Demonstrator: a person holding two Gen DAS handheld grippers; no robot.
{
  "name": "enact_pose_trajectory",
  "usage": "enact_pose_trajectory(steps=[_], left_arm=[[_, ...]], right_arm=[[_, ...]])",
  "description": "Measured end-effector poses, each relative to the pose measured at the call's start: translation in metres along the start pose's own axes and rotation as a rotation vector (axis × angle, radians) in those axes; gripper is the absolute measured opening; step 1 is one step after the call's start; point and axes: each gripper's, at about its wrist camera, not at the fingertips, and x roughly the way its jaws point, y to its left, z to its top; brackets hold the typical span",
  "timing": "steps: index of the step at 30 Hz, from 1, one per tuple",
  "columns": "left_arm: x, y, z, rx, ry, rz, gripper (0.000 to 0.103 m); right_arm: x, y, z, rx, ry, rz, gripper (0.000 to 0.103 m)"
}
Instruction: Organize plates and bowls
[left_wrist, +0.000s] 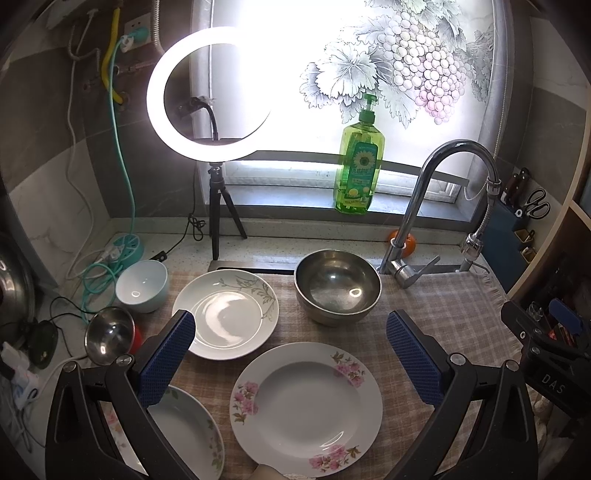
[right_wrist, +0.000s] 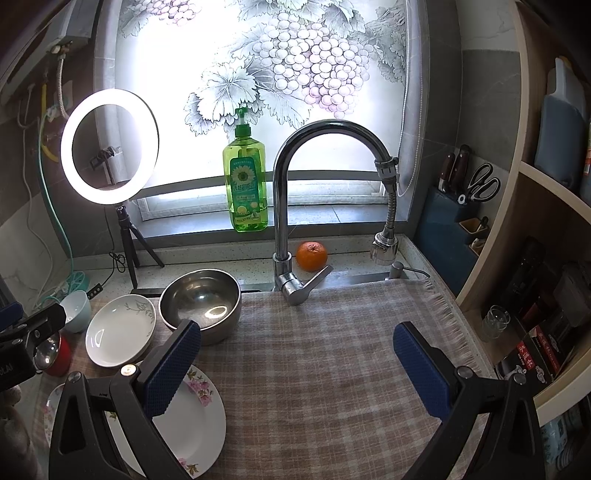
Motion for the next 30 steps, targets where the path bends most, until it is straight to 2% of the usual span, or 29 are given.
enact_pose_trajectory(steps=[19, 30], left_arm=[[0.006, 0.007, -0.003, -0.018, 0.029, -0.009, 0.103], [0.012, 0.032, -0.008, -0.041, 0.081, -0.008, 0.102]], right_arm=[[0.006, 0.003, -0.004, -0.004, 0.019, 0.003, 0.102], [0.012, 0.013, -0.014, -0.036, 0.032, 0.034, 0.102]])
